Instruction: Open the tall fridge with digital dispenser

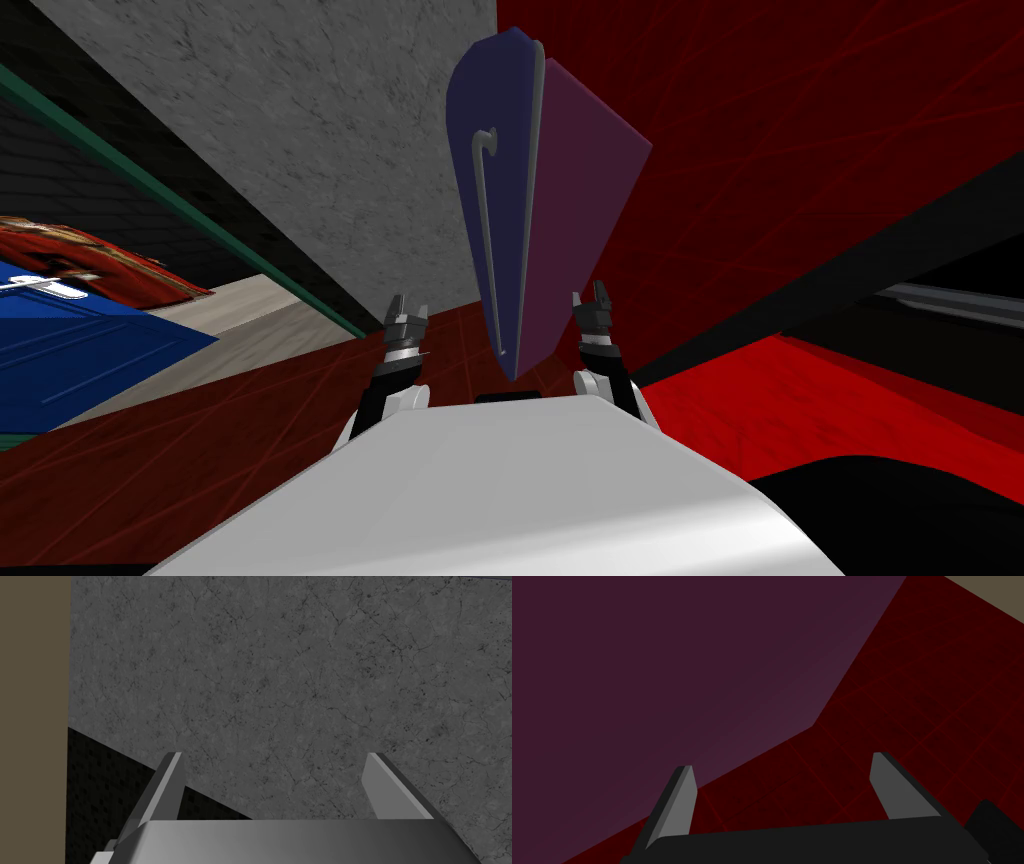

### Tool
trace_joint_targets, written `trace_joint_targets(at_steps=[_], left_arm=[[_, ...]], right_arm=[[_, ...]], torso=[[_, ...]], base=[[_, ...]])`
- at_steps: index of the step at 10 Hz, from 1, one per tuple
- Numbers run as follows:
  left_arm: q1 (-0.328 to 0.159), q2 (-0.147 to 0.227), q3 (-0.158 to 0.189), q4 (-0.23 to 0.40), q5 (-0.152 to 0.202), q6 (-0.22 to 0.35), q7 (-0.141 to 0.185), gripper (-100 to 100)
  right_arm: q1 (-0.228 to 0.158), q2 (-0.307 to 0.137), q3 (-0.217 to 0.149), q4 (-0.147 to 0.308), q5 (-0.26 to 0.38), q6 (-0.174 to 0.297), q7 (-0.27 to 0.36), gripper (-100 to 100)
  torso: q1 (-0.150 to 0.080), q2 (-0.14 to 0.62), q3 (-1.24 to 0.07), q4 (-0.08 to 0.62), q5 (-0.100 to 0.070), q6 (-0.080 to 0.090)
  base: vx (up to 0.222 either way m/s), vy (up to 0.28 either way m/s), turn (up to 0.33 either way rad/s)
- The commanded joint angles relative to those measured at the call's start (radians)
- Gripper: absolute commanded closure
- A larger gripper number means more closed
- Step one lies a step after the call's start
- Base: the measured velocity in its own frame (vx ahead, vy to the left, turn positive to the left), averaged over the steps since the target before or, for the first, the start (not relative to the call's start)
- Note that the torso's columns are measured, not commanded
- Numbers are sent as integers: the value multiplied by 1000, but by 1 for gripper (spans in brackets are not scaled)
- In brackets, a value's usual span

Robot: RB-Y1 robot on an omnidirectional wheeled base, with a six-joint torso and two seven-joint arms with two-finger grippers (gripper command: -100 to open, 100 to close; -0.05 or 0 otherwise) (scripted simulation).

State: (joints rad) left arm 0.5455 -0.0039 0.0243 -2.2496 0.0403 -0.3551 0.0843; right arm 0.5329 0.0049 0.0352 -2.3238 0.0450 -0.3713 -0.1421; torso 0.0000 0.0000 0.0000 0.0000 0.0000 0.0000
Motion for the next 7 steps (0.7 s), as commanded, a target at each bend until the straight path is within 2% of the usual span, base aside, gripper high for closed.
trace_joint_targets(at_steps=[1,7], left_arm=[[0,0,0,0,0,0,0,0],[0,0,0,0,0,0,0,0]], right_arm=[[0,0,0,0,0,0,0,0],[0,0,0,0,0,0,0,0]], torso=[[0,40,-82,41,0,0],[0,470,-939,470,0,0]], base=[[0,0,0],[0,0,0]])
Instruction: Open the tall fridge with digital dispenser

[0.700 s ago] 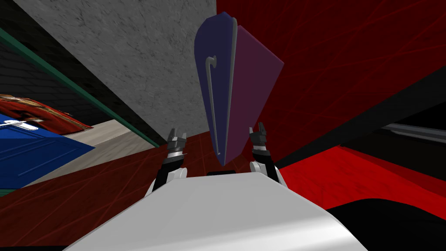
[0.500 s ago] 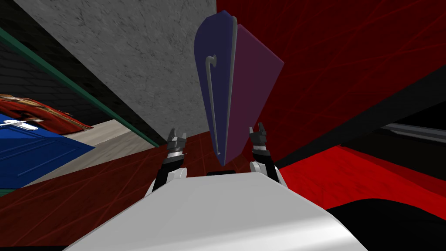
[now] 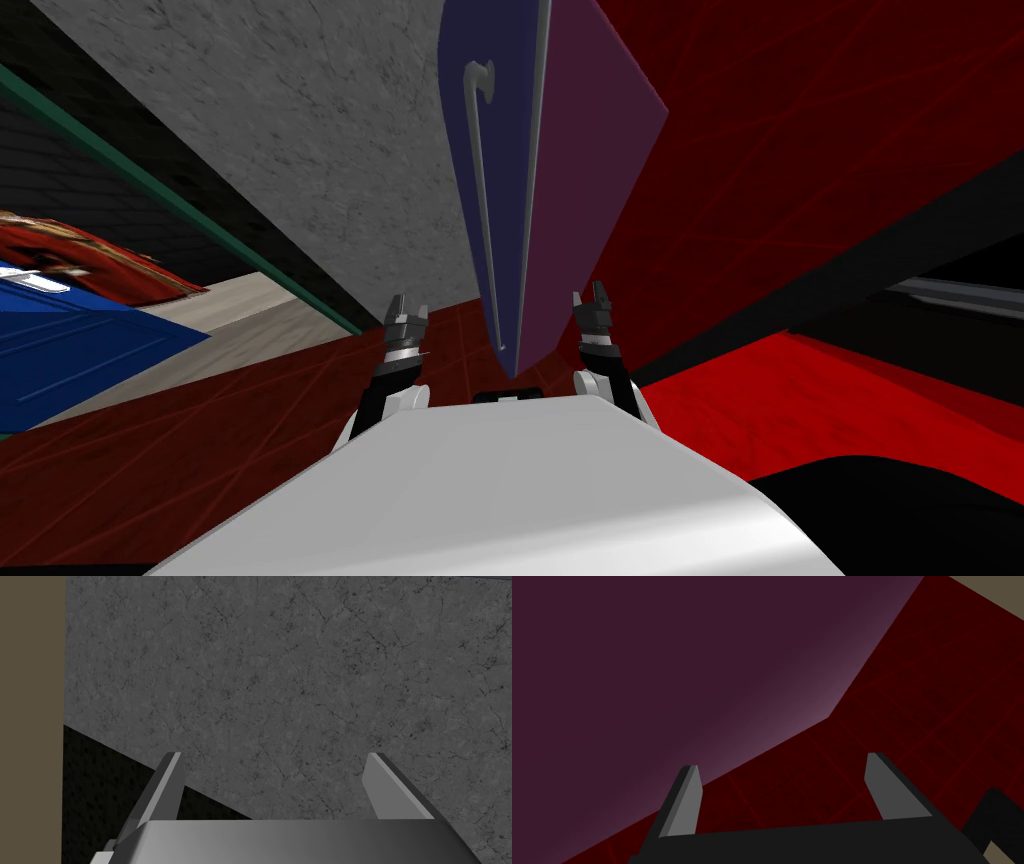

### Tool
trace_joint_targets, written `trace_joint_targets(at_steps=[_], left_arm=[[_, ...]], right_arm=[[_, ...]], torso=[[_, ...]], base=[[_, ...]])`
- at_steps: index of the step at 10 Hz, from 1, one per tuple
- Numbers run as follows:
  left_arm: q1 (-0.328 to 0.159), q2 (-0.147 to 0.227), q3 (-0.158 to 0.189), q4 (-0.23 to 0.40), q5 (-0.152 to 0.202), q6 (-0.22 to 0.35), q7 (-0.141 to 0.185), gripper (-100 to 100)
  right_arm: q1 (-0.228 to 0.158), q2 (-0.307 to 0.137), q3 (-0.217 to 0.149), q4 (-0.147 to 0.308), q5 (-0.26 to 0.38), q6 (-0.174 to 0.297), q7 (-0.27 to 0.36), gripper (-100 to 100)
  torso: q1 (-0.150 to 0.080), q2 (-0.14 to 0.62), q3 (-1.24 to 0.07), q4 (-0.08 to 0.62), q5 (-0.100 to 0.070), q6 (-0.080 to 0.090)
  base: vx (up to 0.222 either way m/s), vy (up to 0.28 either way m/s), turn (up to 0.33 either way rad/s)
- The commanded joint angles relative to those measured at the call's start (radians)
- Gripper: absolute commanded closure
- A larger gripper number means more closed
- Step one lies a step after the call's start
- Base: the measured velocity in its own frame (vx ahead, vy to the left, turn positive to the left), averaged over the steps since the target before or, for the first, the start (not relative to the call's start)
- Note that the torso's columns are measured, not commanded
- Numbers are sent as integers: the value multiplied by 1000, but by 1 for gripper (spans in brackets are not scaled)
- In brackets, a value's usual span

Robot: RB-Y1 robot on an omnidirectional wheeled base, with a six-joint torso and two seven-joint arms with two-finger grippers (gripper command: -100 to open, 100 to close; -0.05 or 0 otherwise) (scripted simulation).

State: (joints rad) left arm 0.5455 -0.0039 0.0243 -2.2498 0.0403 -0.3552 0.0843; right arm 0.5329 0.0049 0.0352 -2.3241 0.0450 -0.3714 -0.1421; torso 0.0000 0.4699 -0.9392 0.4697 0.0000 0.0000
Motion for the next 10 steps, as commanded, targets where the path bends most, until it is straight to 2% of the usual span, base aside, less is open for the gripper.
trace_joint_targets(at_steps=[1,2,3,5,10], left_arm=[[0,0,0,0,0,0,0,0],[0,0,0,0,0,0,0,0],[0,0,0,0,0,0,0,0],[0,0,0,0,0,0,0,0],[0,0,0,1,0,0,0,0]], right_arm=[[0,0,0,0,0,0,0,0],[0,0,0,0,0,0,0,0],[0,-31,2,4,-9,-3,-14,-100],[-1,-75,5,11,-31,-9,-46,-100],[0,-154,21,34,-123,-37,-179,-100]], torso=[[0,74,-148,74,0,0],[0,148,-295,148,0,0],[0,221,-443,221,0,0],[0,265,-531,264,0,0],[0,268,-537,268,0,0]], base=[[0,0,0],[0,0,0],[5,-2,53],[-3,-8,107],[-4,-14,166]])
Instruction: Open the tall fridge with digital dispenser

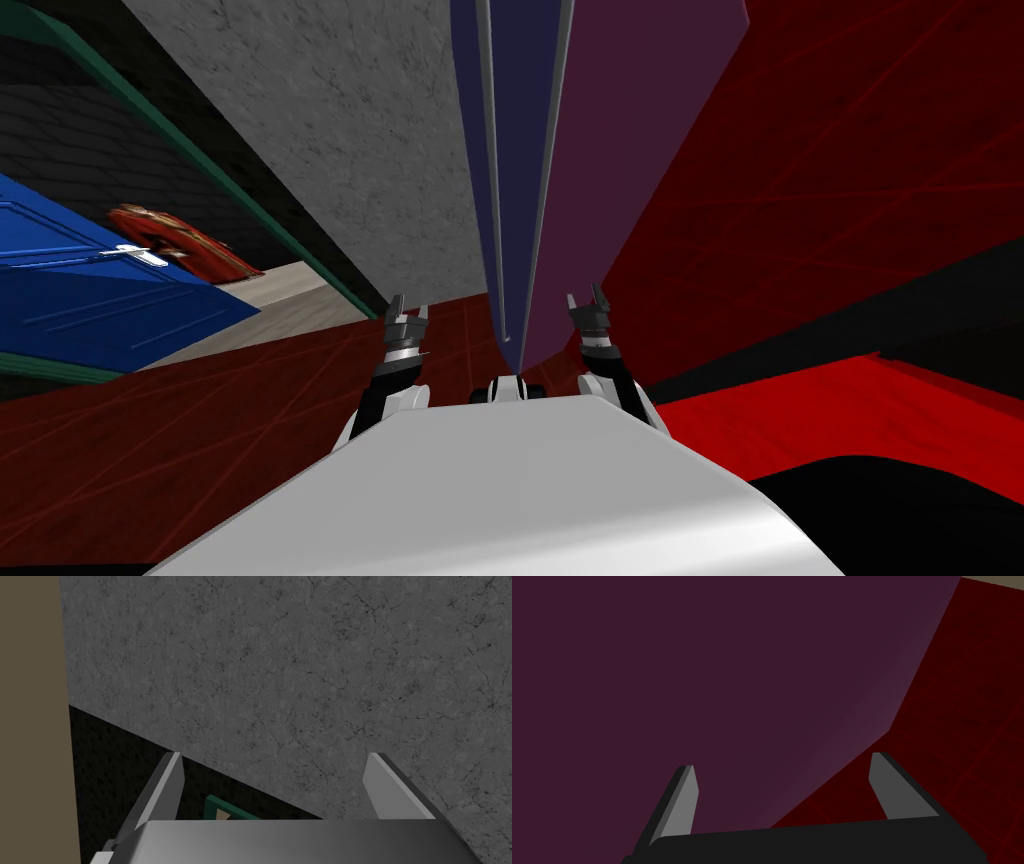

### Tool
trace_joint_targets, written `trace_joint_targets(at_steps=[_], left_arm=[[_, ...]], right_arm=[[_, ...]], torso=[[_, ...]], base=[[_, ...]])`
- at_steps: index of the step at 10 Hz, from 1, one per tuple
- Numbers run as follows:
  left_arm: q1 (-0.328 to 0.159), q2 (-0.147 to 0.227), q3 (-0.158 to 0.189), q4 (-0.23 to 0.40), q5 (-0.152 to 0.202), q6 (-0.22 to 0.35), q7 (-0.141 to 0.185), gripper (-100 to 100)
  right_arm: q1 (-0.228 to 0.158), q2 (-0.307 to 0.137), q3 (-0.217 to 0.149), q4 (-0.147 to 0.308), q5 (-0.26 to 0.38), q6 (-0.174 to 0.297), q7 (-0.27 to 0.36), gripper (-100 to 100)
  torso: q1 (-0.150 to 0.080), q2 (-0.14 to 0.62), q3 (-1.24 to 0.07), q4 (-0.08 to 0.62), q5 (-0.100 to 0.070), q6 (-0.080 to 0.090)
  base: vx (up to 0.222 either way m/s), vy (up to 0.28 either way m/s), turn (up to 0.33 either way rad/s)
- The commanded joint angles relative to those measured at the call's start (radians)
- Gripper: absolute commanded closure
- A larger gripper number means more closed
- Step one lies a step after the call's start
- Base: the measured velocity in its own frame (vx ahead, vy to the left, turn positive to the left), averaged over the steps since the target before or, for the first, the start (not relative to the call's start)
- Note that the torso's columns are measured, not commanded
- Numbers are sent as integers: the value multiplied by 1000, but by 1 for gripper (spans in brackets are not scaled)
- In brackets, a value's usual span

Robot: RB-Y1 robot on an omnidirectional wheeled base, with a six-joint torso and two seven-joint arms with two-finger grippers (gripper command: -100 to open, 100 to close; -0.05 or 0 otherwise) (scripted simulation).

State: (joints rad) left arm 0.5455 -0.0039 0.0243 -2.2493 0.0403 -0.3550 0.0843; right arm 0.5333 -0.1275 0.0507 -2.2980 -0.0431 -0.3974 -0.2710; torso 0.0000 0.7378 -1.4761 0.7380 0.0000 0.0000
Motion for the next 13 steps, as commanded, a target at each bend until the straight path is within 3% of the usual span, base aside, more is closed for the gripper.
trace_joint_targets(at_steps=[1,13], left_arm=[[0,0,0,0,0,0,0,0],[0,0,0,0,0,0,0,0]], right_arm=[[0,-32,10,13,-58,-18,-79,-100],[1,-71,45,58,-257,-80,-381,-100]], torso=[[0,0,0,0,0,0],[0,0,0,0,0,0]], base=[[-5,-21,229],[-6,-13,157]])
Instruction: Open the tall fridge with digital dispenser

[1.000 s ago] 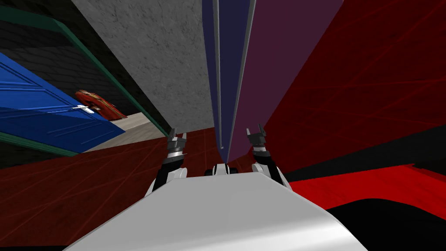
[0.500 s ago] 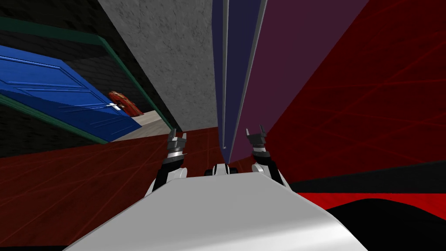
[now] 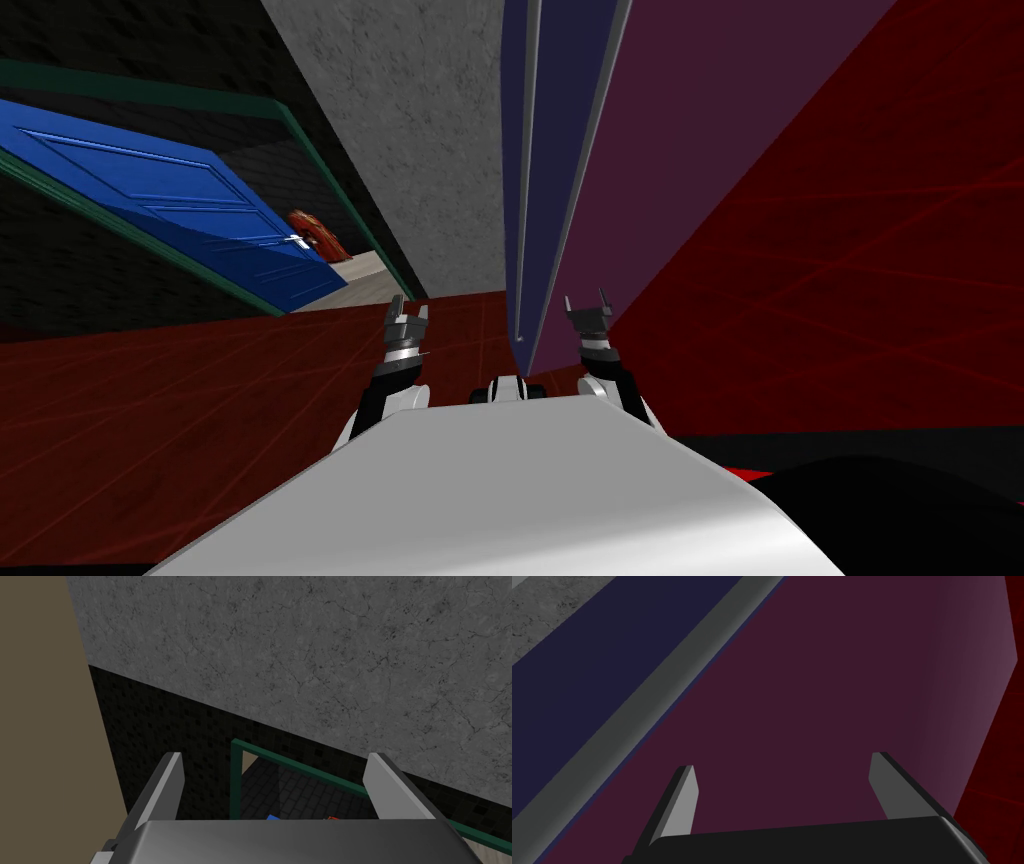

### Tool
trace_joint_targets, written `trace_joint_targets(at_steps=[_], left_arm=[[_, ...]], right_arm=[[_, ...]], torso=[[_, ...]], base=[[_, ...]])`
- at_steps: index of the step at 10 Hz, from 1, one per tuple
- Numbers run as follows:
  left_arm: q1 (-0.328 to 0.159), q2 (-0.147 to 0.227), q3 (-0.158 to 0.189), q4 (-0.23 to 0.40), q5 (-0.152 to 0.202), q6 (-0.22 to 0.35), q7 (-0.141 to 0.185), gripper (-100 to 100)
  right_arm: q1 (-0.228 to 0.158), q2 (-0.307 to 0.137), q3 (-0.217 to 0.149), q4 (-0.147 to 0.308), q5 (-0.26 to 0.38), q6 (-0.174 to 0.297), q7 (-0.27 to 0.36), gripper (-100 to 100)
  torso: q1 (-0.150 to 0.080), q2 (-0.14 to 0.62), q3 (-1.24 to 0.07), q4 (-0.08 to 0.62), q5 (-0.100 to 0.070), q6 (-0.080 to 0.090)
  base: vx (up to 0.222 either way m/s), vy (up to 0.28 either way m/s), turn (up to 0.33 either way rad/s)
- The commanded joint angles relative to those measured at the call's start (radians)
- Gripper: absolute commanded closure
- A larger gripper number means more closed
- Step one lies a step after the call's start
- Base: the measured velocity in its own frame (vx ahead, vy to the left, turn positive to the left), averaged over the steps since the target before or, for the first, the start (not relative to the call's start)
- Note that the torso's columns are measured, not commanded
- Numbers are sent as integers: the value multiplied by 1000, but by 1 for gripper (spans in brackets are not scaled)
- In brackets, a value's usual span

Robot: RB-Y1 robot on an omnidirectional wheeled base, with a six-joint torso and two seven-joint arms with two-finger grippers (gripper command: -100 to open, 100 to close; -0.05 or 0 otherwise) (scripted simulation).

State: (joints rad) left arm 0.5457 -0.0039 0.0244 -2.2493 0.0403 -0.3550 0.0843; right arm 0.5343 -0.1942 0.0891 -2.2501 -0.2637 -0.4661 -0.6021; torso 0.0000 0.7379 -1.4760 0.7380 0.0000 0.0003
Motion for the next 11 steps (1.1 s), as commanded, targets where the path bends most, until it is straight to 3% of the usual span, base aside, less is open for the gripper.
trace_joint_targets(at_steps=[1,11], left_arm=[[0,0,0,0,0,0,0,0],[0,0,0,0,0,0,0,0]], right_arm=[[0,-4,6,10,-36,-11,-59,-100],[-1,-15,36,61,-207,-62,-314,-100]], torso=[[0,0,0,0,0,-1],[0,0,0,0,0,-1]], base=[[-6,-12,98],[-8,-12,161]])
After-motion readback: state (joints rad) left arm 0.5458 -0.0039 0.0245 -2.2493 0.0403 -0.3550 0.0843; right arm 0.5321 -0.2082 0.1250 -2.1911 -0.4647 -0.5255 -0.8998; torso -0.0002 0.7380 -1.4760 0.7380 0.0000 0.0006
